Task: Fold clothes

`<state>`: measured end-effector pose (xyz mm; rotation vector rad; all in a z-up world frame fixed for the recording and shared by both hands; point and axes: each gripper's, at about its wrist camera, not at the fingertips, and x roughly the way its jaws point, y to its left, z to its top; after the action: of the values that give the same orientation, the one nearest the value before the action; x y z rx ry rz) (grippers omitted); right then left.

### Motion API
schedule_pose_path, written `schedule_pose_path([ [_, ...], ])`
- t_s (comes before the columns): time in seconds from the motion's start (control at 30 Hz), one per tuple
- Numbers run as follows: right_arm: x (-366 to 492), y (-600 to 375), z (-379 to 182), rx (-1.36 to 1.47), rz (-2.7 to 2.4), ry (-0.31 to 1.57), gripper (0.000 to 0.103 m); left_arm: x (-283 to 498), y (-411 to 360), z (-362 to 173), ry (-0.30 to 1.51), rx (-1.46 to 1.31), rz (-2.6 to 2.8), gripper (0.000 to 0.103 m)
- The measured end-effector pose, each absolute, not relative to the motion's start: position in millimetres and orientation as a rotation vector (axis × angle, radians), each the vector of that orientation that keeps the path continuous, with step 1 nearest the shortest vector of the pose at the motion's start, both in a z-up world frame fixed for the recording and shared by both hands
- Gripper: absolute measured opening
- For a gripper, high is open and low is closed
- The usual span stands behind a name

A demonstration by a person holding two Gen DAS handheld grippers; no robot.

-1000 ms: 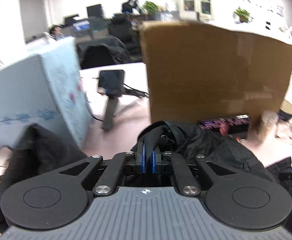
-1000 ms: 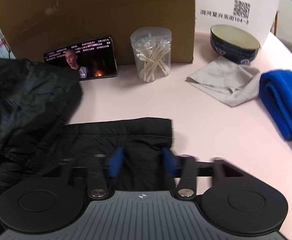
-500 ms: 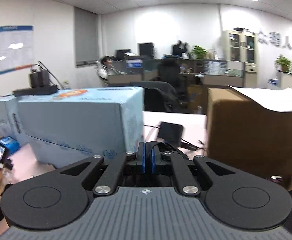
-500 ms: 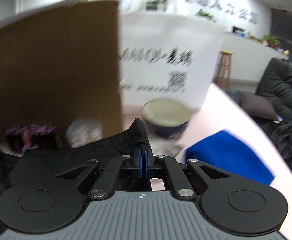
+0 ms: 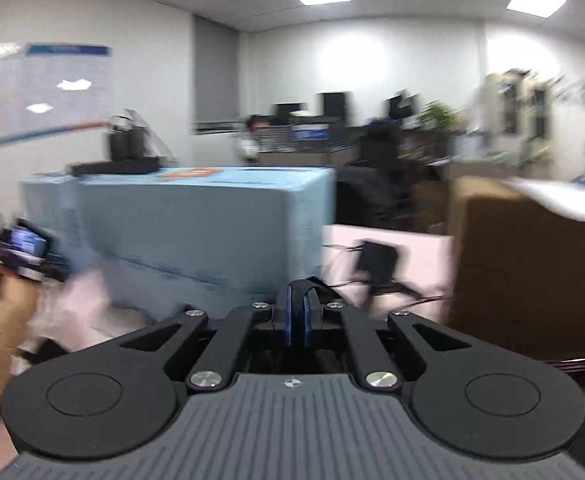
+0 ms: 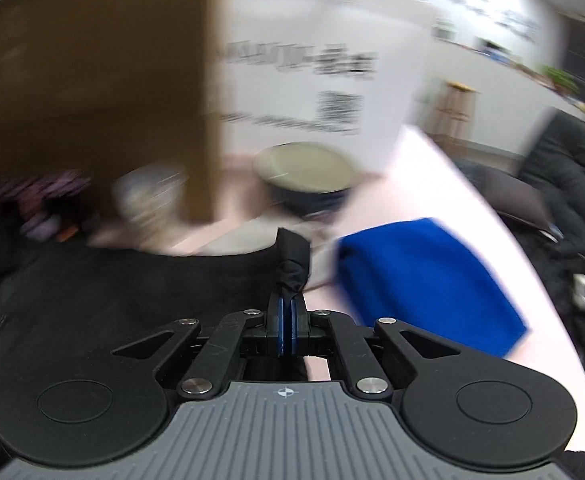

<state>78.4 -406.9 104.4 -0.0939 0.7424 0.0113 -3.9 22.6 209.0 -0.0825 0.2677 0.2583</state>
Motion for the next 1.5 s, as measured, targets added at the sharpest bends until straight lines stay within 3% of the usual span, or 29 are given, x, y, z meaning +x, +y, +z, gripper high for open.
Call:
schedule_pose_path([
  [0.23,34.5,-391.6,103.2,-0.088,0.068,0.766,0.003,-44.9,-98.1,216.1,0.260,-0.061,-0.351,0.005],
  [0.37,10.1,-422.0,106.2,-0.073,-0.072,0.771,0.000,-65.2,-184.2,185.4,0.398,-0.064,-0.709,0.007],
  [0.47,-11.3,-456.1,92.3,-0.091,-0.164,0.832,0.000,-82.8,-203.0,159.8,0.529,-0.131,-0.769,0.011],
  [0.53,-20.5,-471.4,83.5,-0.082,-0.166,0.880,0.001,-95.4,-190.2,147.4,0.567,-0.116,-0.610,0.031],
  [0.57,-24.9,-477.2,81.4,-0.054,-0.129,0.892,0.001,-100.4,-180.8,143.2,0.576,-0.114,-0.519,0.050],
  [0.6,-25.8,-480.9,78.6,-0.024,-0.080,0.924,0.005,-106.8,-156.2,138.3,0.581,-0.156,-0.356,0.068],
  [0.63,-25.0,-482.3,76.1,-0.014,-0.049,0.956,0.015,-110.1,-142.7,137.2,0.576,-0.157,-0.255,0.073],
  [0.77,-19.5,-454.2,62.5,-0.078,0.156,1.060,0.022,-115.2,-70.7,137.1,0.481,-0.112,0.209,0.083],
  [0.97,-50.6,-403.0,65.6,-0.132,0.451,1.176,0.014,-53.7,-8.4,142.2,0.490,-0.279,0.185,0.084],
  [1.07,-71.7,-372.1,62.6,-0.119,0.644,1.233,0.013,-6.2,7.1,134.8,0.548,-0.443,0.089,0.092],
  [1.17,-89.3,-336.3,58.0,-0.063,0.835,1.286,0.013,58.4,4.0,113.5,0.692,-0.524,0.026,0.091],
  [1.23,-97.0,-315.7,54.5,-0.025,0.927,1.301,0.013,89.3,-5.1,93.8,0.796,-0.487,0.016,0.064],
  [1.27,-99.9,-305.7,52.8,-0.006,0.962,1.305,0.013,103.6,-22.7,75.0,0.878,-0.426,-0.015,0.030],
  [1.3,-102.5,-295.9,51.1,0.013,0.994,1.308,0.013,107.3,-38.0,65.8,0.911,-0.382,-0.058,0.025],
  [1.5,-116.6,-259.5,47.3,0.066,1.130,1.347,0.013,62.7,-161.8,43.0,0.963,-0.038,-0.533,0.020],
])
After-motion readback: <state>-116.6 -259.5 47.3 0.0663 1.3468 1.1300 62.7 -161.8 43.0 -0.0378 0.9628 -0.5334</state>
